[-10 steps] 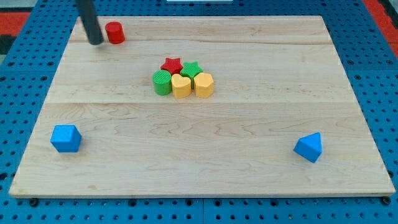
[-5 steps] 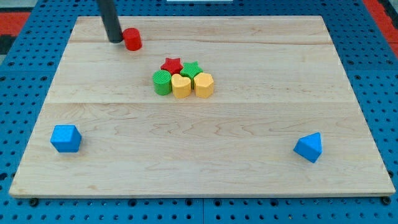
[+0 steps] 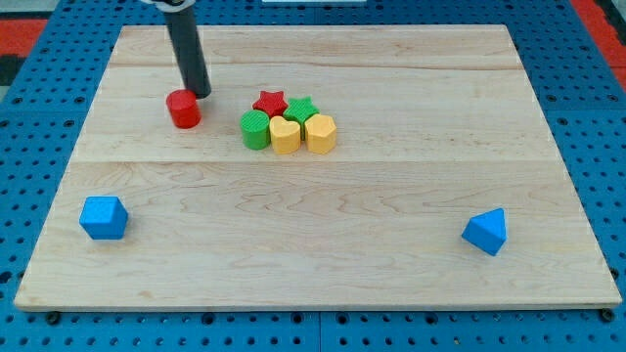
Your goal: Keep red circle at the bottom of yellow heart
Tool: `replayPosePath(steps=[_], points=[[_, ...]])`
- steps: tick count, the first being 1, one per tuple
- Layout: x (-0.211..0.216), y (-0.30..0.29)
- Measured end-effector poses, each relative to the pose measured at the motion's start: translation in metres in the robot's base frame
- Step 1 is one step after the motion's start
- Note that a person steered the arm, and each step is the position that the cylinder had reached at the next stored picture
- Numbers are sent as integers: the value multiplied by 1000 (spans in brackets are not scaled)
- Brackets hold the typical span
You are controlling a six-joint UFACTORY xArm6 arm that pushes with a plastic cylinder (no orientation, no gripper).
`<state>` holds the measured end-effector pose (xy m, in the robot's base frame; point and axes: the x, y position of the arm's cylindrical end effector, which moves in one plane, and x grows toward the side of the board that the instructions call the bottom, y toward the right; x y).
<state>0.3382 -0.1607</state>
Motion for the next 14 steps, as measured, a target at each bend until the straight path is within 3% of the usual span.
replayPosePath(steps=[1,2,3,5,6,7,8,9,10,11,12,13,14], points=[[39,-33],[50,-63],[53,-77],[109,-75],[111,-36],[104,-91],[84,-72],[104,-23],[128,-10],[126,-26],[84,-51],[74,-24],[114,14]])
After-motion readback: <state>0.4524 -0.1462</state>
